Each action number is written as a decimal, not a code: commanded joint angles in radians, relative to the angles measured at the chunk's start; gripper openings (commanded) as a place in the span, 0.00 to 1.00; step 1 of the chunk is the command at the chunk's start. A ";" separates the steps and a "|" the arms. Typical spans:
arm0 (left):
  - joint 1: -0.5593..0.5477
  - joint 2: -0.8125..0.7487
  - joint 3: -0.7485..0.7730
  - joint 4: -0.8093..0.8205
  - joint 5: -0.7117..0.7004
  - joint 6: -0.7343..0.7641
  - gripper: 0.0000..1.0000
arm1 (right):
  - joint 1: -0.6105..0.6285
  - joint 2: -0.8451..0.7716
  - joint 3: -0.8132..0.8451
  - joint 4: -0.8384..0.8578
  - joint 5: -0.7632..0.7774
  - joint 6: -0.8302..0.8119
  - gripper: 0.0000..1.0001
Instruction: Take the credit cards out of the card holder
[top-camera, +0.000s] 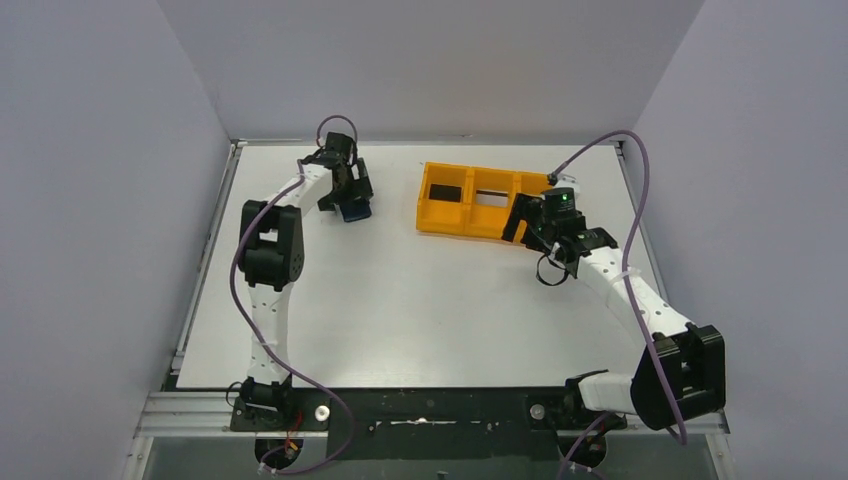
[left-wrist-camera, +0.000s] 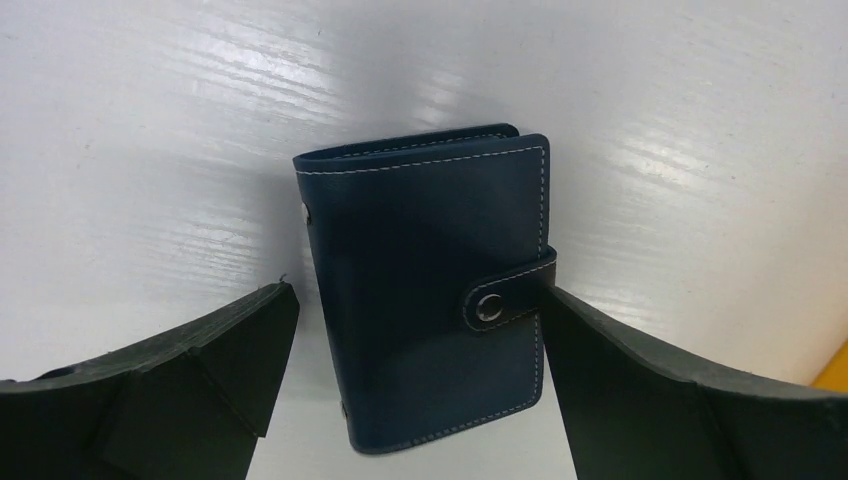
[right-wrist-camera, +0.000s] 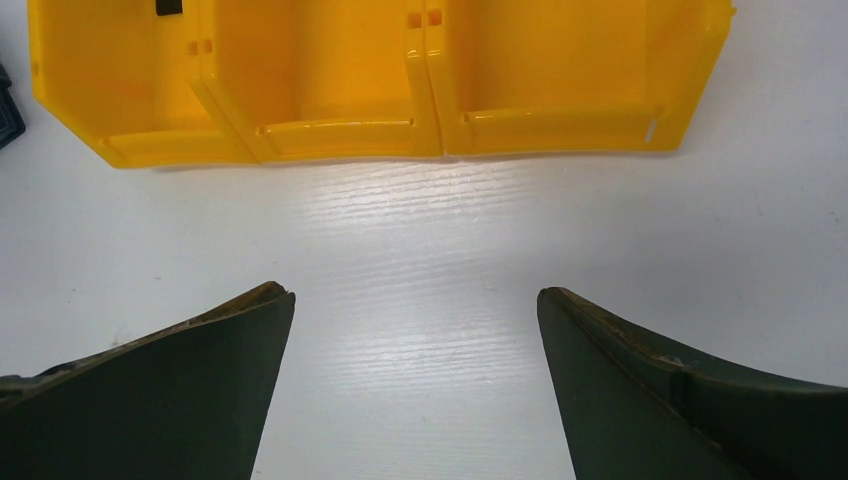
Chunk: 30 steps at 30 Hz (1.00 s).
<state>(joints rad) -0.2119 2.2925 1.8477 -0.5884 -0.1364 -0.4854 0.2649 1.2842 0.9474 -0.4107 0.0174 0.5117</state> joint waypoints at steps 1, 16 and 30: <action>-0.032 0.021 0.055 -0.049 -0.080 0.048 0.93 | 0.009 0.010 -0.003 0.027 -0.005 0.024 0.98; -0.100 -0.157 -0.345 0.064 -0.069 0.068 0.69 | 0.010 0.147 0.106 0.020 -0.002 -0.005 0.98; -0.160 -0.487 -0.811 0.174 0.018 -0.025 0.68 | 0.115 0.425 0.396 0.020 0.019 -0.028 0.98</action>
<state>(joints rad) -0.3431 1.8717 1.1675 -0.3485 -0.1669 -0.4805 0.3435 1.6524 1.2430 -0.4091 -0.0071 0.5072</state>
